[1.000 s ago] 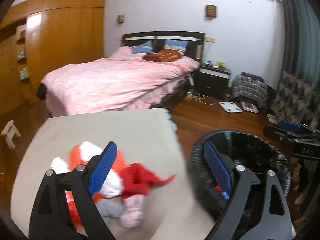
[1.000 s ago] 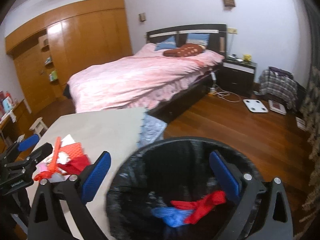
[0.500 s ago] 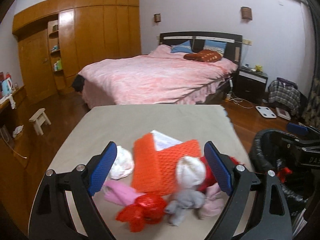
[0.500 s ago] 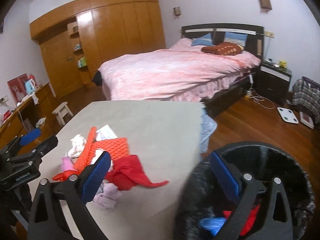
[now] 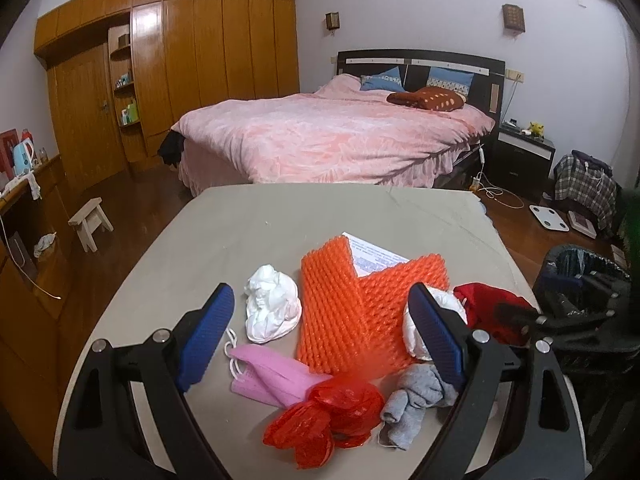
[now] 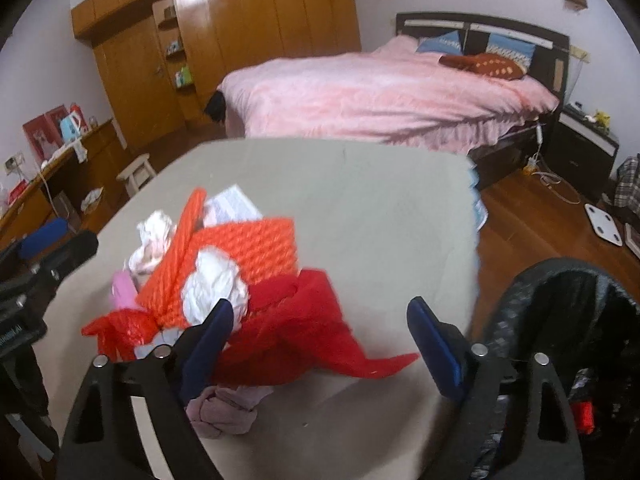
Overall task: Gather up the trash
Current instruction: 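Grasp the white tissue with the left tool while the right tool grasps a red cloth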
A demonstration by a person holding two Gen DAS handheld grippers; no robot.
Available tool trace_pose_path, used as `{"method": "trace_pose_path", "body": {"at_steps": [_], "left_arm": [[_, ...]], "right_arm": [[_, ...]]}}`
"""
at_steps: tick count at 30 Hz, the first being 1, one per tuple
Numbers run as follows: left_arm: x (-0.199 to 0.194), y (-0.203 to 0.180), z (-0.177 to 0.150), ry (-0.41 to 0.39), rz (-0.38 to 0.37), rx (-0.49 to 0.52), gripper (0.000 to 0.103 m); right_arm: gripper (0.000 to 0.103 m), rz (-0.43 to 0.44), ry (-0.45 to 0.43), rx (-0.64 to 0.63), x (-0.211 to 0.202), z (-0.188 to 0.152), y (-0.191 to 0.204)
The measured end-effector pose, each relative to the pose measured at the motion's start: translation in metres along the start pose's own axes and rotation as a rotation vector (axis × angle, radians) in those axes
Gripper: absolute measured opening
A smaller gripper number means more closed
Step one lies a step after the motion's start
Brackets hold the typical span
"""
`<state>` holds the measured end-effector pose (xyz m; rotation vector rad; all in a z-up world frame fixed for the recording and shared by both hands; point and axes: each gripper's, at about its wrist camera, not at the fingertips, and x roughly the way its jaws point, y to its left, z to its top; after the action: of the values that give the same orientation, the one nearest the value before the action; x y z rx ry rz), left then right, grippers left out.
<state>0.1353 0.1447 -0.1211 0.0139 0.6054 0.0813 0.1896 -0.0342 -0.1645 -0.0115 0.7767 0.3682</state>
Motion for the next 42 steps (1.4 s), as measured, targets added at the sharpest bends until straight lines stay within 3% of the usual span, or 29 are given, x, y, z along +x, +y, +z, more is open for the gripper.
{"method": "trace_pose_path", "body": {"at_steps": [4,10,12,15,28,35,42], "left_arm": [[0.003,0.000,-0.003,0.010,-0.009,-0.009,0.085],[0.005,-0.007,-0.006,0.014,-0.023,0.000,0.083],[0.005,-0.009,-0.006,0.015,-0.027,0.002,0.082],[0.007,-0.014,-0.006,0.018,-0.036,0.006,0.080],[0.027,-0.060,-0.015,0.057,-0.149,0.070,0.057],[0.057,-0.081,-0.028,0.128,-0.166,0.108,0.043],[0.064,-0.089,-0.030,0.123,-0.165,0.127,0.029]], "right_arm": [[0.078,0.028,0.049,-0.016,0.014,-0.008,0.005],[0.045,0.076,0.112,-0.009,0.026,-0.015,0.003],[0.027,0.086,0.120,-0.011,0.027,-0.014,0.002],[0.017,0.082,0.121,-0.007,0.024,-0.013,-0.002],[0.017,0.066,0.005,0.072,-0.008,0.013,-0.029],[0.017,0.061,0.010,0.078,-0.007,0.012,-0.034],[0.017,0.072,0.013,0.091,-0.007,0.011,-0.038]]}}
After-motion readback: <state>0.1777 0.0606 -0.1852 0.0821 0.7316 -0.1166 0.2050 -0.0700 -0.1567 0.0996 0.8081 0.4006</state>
